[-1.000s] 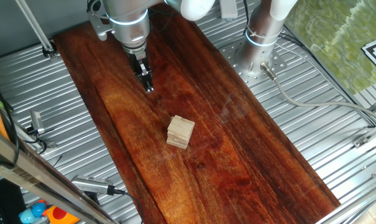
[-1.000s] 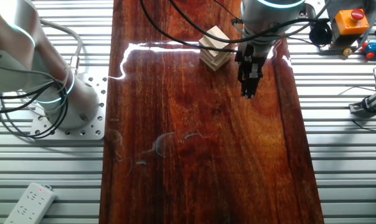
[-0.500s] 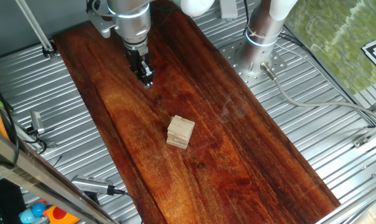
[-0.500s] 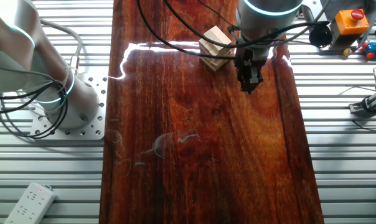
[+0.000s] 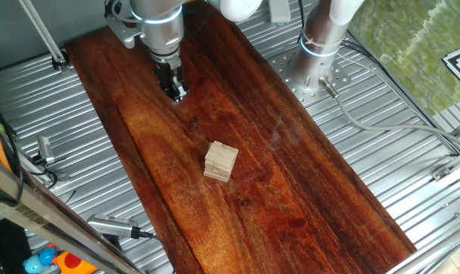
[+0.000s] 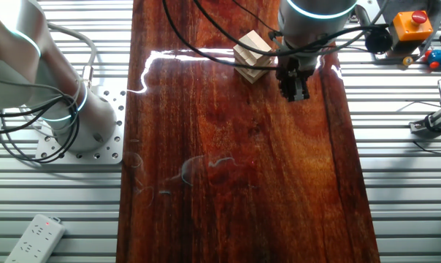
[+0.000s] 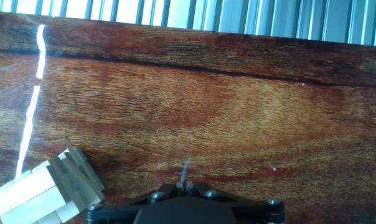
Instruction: Play Jenga
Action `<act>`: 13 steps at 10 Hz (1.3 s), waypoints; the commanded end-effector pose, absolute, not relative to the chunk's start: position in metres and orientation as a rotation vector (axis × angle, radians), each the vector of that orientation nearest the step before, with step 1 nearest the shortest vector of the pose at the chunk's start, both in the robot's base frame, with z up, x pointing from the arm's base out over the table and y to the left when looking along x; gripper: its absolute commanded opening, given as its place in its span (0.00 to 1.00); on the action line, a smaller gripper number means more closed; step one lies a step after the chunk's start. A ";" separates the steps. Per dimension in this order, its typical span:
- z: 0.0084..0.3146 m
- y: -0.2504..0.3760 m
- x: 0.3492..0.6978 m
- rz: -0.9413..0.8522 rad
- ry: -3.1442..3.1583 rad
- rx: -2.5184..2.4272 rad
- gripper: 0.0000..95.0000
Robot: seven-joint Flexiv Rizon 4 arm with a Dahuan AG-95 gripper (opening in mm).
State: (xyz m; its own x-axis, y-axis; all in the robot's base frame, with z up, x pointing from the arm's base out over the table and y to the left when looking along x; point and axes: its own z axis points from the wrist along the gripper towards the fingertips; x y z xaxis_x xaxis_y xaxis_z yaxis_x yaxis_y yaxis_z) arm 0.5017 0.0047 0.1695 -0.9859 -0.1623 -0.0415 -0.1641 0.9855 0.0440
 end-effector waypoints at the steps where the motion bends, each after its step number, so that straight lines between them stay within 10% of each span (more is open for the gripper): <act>1: 0.168 0.006 0.503 0.072 3.092 -0.254 0.00; 13: 0.172 0.009 0.508 0.082 3.093 -0.223 0.00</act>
State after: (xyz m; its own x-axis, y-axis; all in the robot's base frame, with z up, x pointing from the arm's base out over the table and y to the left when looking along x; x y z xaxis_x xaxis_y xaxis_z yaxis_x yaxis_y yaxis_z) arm 0.5079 0.0089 0.1713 -0.9889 -0.1419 -0.0435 -0.1440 0.9884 0.0489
